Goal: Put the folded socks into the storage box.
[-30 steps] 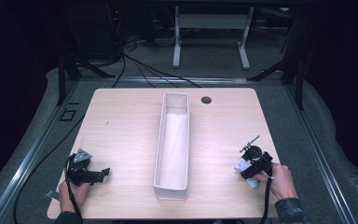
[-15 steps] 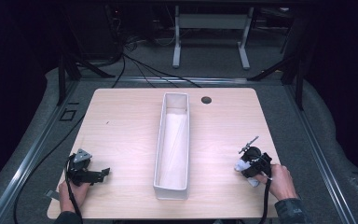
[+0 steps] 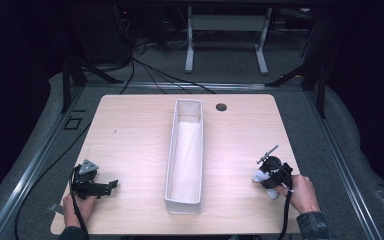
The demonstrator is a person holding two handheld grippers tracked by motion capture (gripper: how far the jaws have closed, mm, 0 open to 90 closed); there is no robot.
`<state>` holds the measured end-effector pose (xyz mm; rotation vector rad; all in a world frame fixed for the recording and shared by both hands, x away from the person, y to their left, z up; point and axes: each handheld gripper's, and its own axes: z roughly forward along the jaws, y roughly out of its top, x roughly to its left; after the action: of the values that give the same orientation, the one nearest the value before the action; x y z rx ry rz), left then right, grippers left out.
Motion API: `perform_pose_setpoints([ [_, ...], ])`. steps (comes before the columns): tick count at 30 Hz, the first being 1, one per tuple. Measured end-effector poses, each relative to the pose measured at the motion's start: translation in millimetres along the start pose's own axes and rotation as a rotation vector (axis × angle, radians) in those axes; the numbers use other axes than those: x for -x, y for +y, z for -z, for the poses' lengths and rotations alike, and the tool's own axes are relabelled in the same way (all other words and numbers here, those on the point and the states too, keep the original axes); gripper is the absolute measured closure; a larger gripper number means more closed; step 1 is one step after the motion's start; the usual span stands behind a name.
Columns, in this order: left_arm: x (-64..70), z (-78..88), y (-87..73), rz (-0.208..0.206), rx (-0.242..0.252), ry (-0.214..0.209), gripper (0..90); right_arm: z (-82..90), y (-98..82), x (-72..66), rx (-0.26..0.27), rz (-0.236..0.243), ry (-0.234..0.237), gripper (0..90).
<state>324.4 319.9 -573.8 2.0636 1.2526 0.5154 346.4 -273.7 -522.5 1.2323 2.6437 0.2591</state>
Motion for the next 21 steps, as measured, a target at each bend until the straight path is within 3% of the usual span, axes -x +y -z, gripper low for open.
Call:
perform_pose_setpoints([
  [1, 0.0, 0.0, 0.0, 0.000, 0.000, 0.000, 0.0, 2.4, 0.3, 0.2, -0.008, 0.000, -0.021, 59.5],
  [4, 0.0, 0.0, 0.0, 0.000, 0.000, 0.000, 0.0, 6.2, 0.6, 1.6, -0.003, -0.001, -0.023, 59.5],
  [5, 0.0, 0.0, 0.0, 0.000, 0.000, 0.000, 0.0, 8.5, 0.6, 3.6, 0.024, -0.007, 0.023, 59.4],
  [7, 0.0, 0.0, 0.0, 0.000, 0.000, 0.000, 0.0, 10.5, 0.9, 3.9, 0.027, -0.006, 0.022, 59.4],
  [8, 0.0, 0.0, 0.0, 0.000, 0.000, 0.000, 0.0, 14.2, 1.9, 3.7, 0.000, -0.003, 0.003, 59.4],
  [9, 0.0, 0.0, 0.0, 0.000, 0.000, 0.000, 0.0, 15.6, 2.2, 3.0, 0.007, -0.001, -0.022, 59.4],
  [21, 0.0, 0.0, 0.0, 0.000, 0.000, 0.000, 0.0, 33.5, 7.6, 5.4, 0.029, 0.012, -0.024, 59.4],
])
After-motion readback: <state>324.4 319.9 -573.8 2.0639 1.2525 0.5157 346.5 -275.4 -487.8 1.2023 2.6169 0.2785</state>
